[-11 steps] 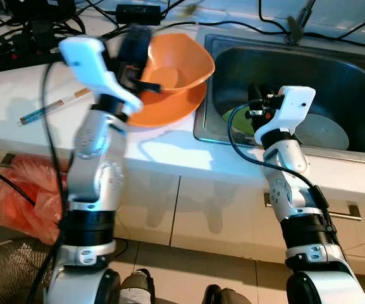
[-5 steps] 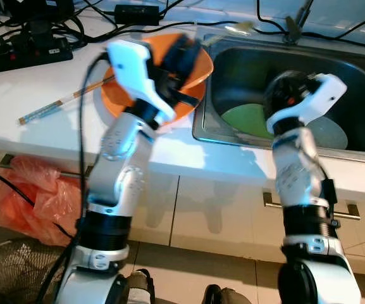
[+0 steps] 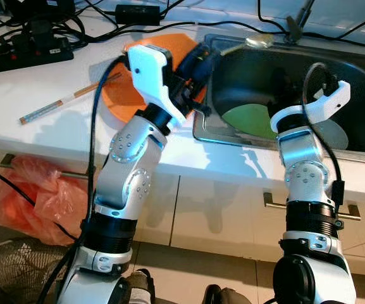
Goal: Kitchen organization
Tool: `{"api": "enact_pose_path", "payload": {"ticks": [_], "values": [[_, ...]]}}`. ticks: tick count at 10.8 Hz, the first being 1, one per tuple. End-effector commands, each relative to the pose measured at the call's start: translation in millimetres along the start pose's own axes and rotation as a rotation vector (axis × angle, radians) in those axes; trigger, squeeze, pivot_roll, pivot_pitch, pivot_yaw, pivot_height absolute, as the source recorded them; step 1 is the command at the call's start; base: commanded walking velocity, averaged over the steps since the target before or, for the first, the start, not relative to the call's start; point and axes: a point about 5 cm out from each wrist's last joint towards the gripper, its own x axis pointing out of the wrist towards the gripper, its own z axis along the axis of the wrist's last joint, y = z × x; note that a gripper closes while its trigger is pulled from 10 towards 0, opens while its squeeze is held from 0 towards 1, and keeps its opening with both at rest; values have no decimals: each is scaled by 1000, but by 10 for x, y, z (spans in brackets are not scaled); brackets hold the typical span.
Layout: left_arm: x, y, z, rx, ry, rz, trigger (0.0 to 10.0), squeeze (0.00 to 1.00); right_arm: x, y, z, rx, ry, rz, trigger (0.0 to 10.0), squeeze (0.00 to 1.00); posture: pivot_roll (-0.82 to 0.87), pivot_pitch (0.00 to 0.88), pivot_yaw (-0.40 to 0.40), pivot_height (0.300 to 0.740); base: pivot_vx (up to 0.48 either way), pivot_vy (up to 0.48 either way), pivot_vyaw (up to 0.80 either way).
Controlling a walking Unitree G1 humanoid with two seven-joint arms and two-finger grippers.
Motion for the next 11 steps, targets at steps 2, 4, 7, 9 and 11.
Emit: {"api": "enact_pose_path", "payload": {"ticks": [2,4,7,9,11], "values": [[5,-68,14,4,-3,-32,10000,0,13,75,67,112,-6,13,10000,0,195,135,-26,740,0,0,0],[-3,-73,-24,10,16,-32,10000,0,22,89,130,287,-21,11,10000,0,194,133,-25,740,0,0,0],[5,-83,-65,14,38,-35,10000,0,5,169,172,343,-21,65,10000,0,193,142,-25,740,0,0,0],[-7,-81,-87,16,49,-33,10000,0,5,206,183,370,-19,81,10000,0,195,148,-26,740,0,0,0],[-20,-99,-118,14,68,-45,10000,0,-5,234,187,374,-16,100,10000,0,195,152,-27,740,0,0,0]]}}
